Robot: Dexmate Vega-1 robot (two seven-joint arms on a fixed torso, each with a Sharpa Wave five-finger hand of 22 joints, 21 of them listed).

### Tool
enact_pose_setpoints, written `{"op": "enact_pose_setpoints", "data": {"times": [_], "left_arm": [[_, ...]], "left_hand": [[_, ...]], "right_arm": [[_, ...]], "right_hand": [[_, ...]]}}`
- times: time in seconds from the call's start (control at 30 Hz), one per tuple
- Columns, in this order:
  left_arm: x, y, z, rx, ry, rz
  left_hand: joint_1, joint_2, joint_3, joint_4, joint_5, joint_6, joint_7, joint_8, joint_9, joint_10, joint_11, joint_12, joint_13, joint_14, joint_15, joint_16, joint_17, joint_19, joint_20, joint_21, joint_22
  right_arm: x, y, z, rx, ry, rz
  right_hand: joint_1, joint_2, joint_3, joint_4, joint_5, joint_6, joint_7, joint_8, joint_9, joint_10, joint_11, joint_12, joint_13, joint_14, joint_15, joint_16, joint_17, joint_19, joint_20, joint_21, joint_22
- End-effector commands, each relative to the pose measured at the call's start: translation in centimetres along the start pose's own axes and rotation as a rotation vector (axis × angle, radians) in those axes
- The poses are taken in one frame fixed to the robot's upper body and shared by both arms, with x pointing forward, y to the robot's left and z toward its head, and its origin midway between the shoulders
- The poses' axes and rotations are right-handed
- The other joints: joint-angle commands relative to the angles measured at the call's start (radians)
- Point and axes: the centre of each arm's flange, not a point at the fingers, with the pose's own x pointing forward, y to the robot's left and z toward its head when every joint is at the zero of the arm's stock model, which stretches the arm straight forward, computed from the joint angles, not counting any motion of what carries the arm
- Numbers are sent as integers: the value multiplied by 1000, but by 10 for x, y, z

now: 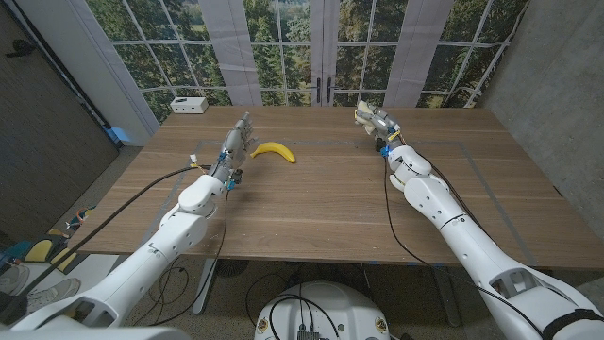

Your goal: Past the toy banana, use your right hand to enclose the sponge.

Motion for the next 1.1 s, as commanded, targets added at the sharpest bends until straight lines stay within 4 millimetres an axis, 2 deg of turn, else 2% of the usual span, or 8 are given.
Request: {"op": "enact_pose_setpoints", "data": {"times": [0.03, 0.7, 1.1], "left_arm": [[-6, 10, 0, -3, 2, -6], [-8, 48, -2, 4, 29, -58], [-5, 52, -4, -6, 37, -54]], "left_hand": [[-7, 4, 6, -1, 0, -24, 7, 1, 5, -64, 5, 2, 4, -3, -1, 4, 3, 2, 4, -5, 3], [-7, 5, 6, -1, 0, -24, 6, 2, 5, -66, 5, 2, 4, -3, -1, 4, 3, 3, 4, -4, 3], [-7, 5, 7, -1, 0, -26, 6, 1, 5, -66, 5, 2, 4, -4, -2, 4, 3, 2, 3, -5, 3]], "right_arm": [[-3, -7, -3, 135, 36, 4], [-10, -8, -12, 310, 67, 23], [-10, -13, -14, 412, 49, 18]], "right_hand": [[155, 148, 10, 0, 4, 5, 3, -3, 6, 3, -2, -1, 3, 37, -160, 1, 3, -4, -104, 11, 1], [157, 149, 14, 0, 3, 4, 4, -4, 6, 2, 2, -1, 3, 38, -159, 1, 3, -11, -104, 29, -3], [158, 148, 16, -1, 3, 3, 4, -5, 6, 1, 3, -2, 3, 40, -160, 1, 3, -15, -104, 39, -6]]}}
